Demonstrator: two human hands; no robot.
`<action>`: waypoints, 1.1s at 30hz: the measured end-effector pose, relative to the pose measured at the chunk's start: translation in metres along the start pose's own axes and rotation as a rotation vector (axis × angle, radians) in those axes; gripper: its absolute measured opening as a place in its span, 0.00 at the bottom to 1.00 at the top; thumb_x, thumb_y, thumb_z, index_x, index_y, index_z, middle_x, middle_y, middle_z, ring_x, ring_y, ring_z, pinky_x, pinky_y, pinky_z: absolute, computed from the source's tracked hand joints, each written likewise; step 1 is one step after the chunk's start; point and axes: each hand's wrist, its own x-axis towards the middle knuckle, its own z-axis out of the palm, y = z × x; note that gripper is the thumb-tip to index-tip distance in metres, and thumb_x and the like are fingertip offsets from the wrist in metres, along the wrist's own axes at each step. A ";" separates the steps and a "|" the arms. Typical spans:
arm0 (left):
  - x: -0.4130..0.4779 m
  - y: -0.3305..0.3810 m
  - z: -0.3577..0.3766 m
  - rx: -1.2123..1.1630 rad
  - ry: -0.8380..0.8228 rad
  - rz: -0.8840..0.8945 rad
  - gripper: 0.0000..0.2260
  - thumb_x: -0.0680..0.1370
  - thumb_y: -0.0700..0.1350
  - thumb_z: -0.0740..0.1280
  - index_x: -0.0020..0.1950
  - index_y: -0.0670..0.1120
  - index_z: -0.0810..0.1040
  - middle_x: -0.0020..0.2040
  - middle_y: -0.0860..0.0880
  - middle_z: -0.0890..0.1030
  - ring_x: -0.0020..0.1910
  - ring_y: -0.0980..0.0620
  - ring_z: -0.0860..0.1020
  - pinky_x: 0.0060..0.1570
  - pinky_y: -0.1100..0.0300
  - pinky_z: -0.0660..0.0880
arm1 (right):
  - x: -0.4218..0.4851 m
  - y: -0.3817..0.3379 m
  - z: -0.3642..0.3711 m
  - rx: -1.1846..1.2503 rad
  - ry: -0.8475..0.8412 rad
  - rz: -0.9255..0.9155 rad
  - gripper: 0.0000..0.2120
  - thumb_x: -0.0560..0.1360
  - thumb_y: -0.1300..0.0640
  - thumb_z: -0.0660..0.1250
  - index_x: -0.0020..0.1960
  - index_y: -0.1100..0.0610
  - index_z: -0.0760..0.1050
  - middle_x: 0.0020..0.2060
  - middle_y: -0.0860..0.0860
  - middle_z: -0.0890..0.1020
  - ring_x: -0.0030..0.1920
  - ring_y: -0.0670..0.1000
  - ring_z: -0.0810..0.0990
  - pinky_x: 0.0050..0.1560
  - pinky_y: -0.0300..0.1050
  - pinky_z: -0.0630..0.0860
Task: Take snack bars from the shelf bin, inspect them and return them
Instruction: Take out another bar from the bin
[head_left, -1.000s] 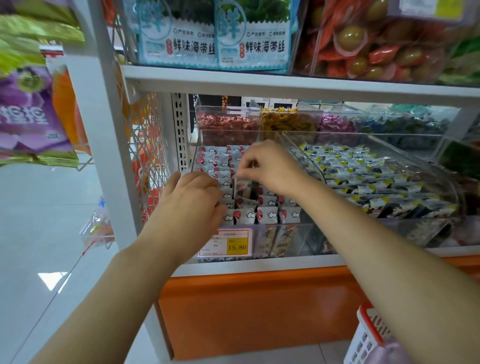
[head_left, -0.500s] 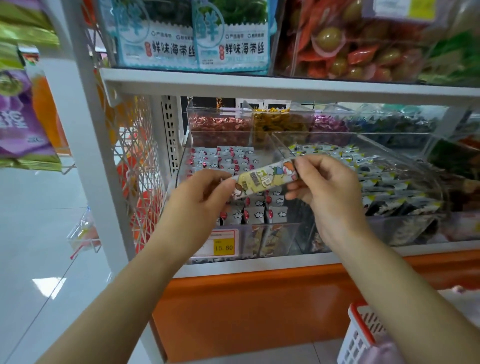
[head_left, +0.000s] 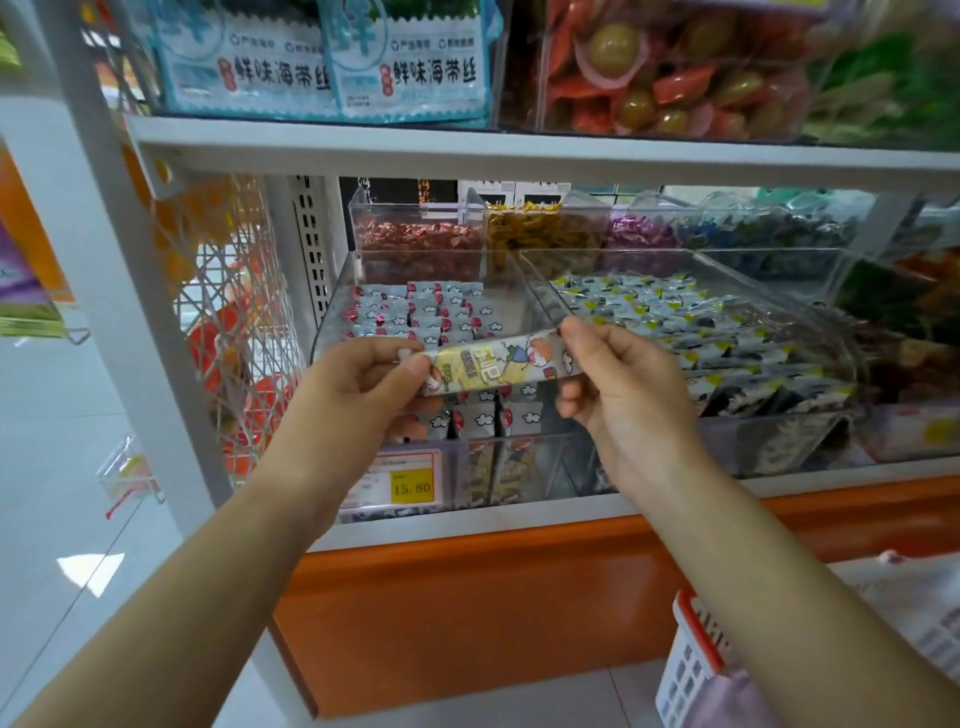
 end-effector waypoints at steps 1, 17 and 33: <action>0.000 0.000 0.000 -0.017 0.008 -0.003 0.06 0.77 0.44 0.65 0.53 0.45 0.78 0.41 0.50 0.84 0.42 0.52 0.83 0.35 0.66 0.77 | 0.000 0.000 0.000 0.028 -0.007 0.035 0.06 0.73 0.56 0.68 0.39 0.57 0.79 0.32 0.54 0.74 0.24 0.43 0.72 0.24 0.35 0.70; -0.004 0.010 0.004 -0.661 -0.081 -0.175 0.03 0.69 0.41 0.66 0.36 0.45 0.79 0.32 0.50 0.73 0.25 0.59 0.72 0.25 0.69 0.72 | 0.001 0.003 0.004 0.383 -0.030 0.376 0.09 0.71 0.50 0.66 0.39 0.55 0.70 0.22 0.47 0.69 0.20 0.44 0.66 0.18 0.35 0.64; 0.002 0.007 -0.006 -0.804 0.031 -0.293 0.05 0.78 0.38 0.61 0.52 0.40 0.74 0.41 0.46 0.74 0.26 0.58 0.73 0.26 0.69 0.73 | -0.007 -0.005 0.006 0.543 -0.365 0.303 0.06 0.71 0.62 0.61 0.36 0.57 0.74 0.27 0.51 0.74 0.25 0.46 0.71 0.24 0.37 0.71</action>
